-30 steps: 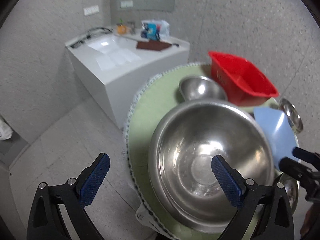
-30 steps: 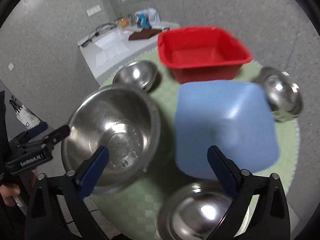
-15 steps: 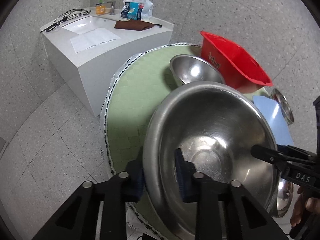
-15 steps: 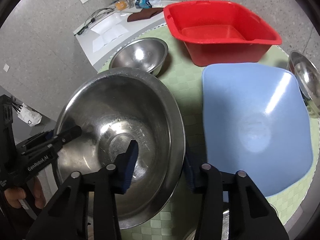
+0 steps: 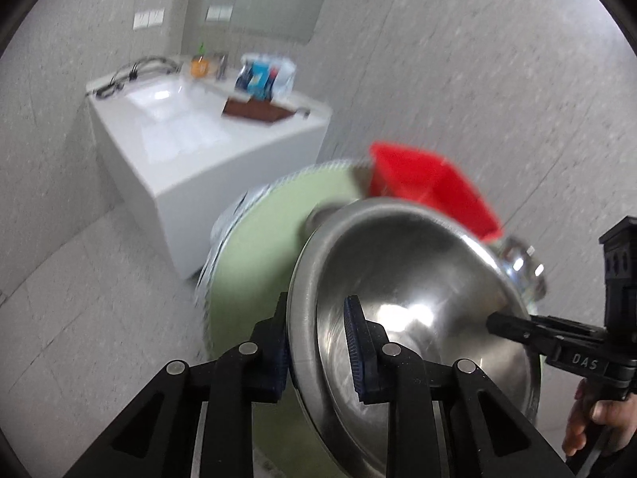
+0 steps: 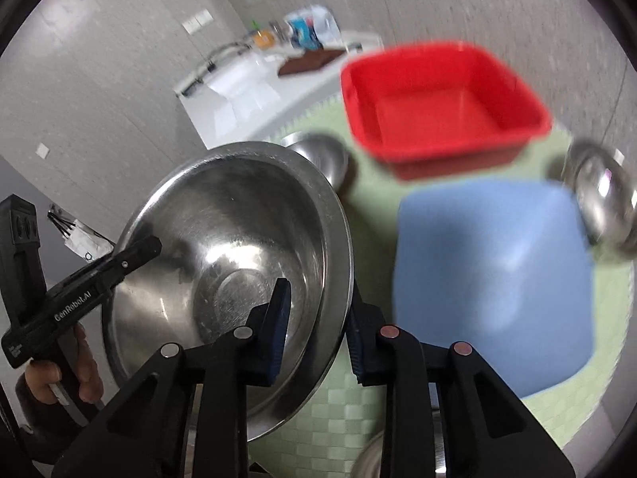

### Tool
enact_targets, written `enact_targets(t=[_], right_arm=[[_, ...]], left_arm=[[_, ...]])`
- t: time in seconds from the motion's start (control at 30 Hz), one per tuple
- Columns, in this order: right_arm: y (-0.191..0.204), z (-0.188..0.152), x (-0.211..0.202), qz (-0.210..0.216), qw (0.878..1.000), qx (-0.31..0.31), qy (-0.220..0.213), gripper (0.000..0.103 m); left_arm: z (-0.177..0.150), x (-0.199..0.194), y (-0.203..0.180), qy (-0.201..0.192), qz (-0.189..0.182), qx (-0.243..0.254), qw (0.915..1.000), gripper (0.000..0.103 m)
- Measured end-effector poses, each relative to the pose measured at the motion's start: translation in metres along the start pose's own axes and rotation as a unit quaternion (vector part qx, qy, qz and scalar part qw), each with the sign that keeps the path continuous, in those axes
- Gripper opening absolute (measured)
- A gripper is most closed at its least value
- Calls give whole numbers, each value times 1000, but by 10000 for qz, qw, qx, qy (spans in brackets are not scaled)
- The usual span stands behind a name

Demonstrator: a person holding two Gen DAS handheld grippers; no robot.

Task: Organize plates and bowls
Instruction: 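Lift the large steel bowl with both grippers and lower it into the red basin, then open both grippers and withdraw from the bowl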

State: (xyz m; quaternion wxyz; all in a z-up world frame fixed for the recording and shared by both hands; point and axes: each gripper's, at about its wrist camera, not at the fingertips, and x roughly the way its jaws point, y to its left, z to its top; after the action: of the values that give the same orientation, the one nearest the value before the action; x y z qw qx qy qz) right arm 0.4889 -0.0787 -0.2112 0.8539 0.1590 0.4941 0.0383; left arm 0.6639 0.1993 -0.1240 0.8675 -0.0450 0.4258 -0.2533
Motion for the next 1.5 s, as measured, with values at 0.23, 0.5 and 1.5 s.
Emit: enact_targets(t=[0.23, 0.5, 1.5], right_arm=[[-43, 67, -43, -4, 9981, -131, -601, 27], [-138, 139, -9, -137, 9979, 340, -540, 27], [-173, 150, 40, -288, 9964, 774, -186, 69]], left_arm=[[57, 5, -60, -337, -243, 402, 9983, 20], [116, 100, -124, -277, -388, 823, 9955, 20], [143, 239, -156, 590, 197, 1164, 9913, 72]])
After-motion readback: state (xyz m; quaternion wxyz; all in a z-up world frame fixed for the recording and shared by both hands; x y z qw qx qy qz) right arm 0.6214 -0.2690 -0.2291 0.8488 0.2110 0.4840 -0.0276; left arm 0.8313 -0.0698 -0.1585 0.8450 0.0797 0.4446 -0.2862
